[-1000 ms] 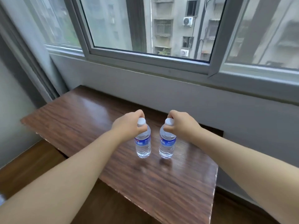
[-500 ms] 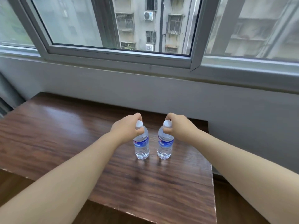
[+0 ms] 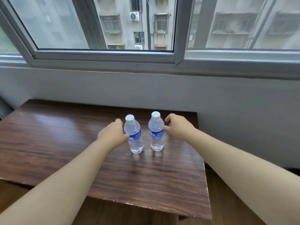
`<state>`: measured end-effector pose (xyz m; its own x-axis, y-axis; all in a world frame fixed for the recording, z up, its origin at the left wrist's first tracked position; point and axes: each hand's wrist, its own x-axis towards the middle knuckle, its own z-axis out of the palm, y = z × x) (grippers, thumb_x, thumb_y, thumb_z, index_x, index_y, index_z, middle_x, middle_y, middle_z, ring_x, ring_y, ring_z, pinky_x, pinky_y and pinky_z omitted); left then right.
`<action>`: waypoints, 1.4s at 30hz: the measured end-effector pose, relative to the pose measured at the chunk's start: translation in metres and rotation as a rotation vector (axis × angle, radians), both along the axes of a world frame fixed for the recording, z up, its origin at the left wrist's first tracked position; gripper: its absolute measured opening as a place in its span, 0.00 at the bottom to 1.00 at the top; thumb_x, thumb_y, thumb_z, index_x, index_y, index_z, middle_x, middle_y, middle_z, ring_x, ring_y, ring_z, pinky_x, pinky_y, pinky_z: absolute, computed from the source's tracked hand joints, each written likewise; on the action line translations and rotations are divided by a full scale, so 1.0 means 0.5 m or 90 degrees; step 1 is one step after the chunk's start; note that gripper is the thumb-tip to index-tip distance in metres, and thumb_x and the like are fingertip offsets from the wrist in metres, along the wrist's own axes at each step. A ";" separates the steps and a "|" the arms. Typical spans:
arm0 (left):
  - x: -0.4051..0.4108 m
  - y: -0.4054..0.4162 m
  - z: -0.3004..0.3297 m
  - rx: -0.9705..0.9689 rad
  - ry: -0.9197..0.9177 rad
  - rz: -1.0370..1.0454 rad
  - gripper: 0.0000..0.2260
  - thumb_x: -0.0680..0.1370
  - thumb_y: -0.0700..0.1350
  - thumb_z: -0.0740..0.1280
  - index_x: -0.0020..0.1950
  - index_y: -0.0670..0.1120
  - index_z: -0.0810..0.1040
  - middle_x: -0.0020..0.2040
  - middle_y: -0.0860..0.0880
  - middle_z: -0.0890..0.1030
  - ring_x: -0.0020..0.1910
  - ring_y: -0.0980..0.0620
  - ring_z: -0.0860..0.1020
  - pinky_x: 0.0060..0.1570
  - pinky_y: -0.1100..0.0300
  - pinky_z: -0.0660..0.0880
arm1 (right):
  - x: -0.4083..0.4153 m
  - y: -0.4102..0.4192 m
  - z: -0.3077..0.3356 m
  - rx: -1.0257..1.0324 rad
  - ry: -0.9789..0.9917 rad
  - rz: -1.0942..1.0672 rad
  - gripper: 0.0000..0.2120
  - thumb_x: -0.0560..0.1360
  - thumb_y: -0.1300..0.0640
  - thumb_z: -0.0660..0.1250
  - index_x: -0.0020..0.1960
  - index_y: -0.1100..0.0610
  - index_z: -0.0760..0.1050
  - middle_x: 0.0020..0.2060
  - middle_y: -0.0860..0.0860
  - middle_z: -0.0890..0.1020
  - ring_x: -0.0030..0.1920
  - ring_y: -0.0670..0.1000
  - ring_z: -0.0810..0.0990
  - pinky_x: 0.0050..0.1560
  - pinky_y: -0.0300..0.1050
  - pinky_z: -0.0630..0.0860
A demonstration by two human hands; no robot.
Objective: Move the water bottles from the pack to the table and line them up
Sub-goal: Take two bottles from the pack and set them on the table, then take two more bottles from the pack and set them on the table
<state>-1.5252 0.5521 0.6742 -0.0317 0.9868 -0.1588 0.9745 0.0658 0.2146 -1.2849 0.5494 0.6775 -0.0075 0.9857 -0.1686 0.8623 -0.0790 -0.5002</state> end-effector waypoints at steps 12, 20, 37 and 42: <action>0.260 -0.176 -0.087 -0.212 -0.246 -0.158 0.06 0.77 0.48 0.68 0.53 0.49 0.79 0.49 0.53 0.81 0.50 0.56 0.78 0.49 0.62 0.74 | 0.350 -0.311 -0.112 -0.090 0.220 -0.075 0.10 0.77 0.52 0.65 0.57 0.52 0.77 0.50 0.47 0.81 0.52 0.48 0.79 0.55 0.42 0.75; 0.712 -0.375 -0.119 -0.283 -0.340 -0.300 0.04 0.79 0.45 0.65 0.52 0.52 0.78 0.49 0.53 0.83 0.47 0.59 0.81 0.51 0.61 0.77 | 0.724 -0.683 -0.143 -0.041 0.372 -0.340 0.08 0.76 0.55 0.66 0.54 0.50 0.77 0.46 0.47 0.83 0.45 0.44 0.82 0.50 0.37 0.76; 1.592 -0.675 -0.188 -0.494 -0.368 -0.596 0.06 0.79 0.42 0.65 0.55 0.47 0.78 0.50 0.48 0.84 0.49 0.53 0.82 0.54 0.57 0.77 | 1.208 -1.306 -0.222 0.115 0.494 -1.019 0.07 0.78 0.61 0.62 0.51 0.52 0.77 0.45 0.51 0.84 0.44 0.49 0.82 0.49 0.42 0.76; 1.860 -0.707 -0.217 -0.551 -0.343 -0.678 0.05 0.78 0.44 0.66 0.53 0.50 0.79 0.50 0.49 0.84 0.50 0.54 0.83 0.57 0.54 0.77 | 1.371 -1.352 -0.234 0.159 0.507 -1.127 0.08 0.78 0.62 0.62 0.54 0.57 0.77 0.46 0.53 0.83 0.43 0.48 0.81 0.51 0.42 0.76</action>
